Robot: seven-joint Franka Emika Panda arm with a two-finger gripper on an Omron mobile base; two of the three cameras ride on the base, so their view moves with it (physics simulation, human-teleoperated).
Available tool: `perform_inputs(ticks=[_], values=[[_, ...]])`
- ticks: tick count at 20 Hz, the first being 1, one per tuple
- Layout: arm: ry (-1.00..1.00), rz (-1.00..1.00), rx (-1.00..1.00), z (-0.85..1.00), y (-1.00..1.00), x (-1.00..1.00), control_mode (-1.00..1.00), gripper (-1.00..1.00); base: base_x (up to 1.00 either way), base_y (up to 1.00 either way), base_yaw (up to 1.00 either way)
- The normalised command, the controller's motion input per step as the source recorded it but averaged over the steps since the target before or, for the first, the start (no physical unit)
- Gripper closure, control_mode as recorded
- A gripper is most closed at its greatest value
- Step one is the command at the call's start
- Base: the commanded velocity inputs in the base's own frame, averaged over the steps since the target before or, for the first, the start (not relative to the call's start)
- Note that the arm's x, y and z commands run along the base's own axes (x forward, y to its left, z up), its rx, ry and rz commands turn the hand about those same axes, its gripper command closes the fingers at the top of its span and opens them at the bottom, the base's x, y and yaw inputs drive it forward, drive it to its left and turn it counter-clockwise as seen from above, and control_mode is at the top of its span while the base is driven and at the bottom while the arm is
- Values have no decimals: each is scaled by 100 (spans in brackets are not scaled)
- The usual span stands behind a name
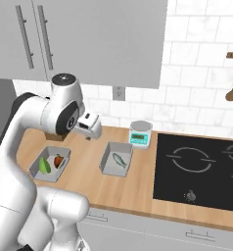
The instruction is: Take the meat container that has the fish and place it on the second highest rack of the freezer. Then take the vegetable container that has the bell pepper and lemon wedge and place it on the highest rack of the freezer.
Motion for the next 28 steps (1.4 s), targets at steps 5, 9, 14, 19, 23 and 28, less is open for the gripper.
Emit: perform_inputs(ticks=[5,9,14,19,23,28], values=[[-1,-50,7,-39,0,-28,-100,-100,0,0,0],[0,-42,9,-20,-13,-24,-100,-100,0,0,0],[0,-30,14,-14,-11,-21,-100,-100,0,0,0],[0,-22,21,-23,-45,0,-100,-100,0,0,0],[8,-15,20,-41,-67,1,-100,-100,0,0,0],[13,-3,7,-26,-58,9,-100,-100,0,0,0]])
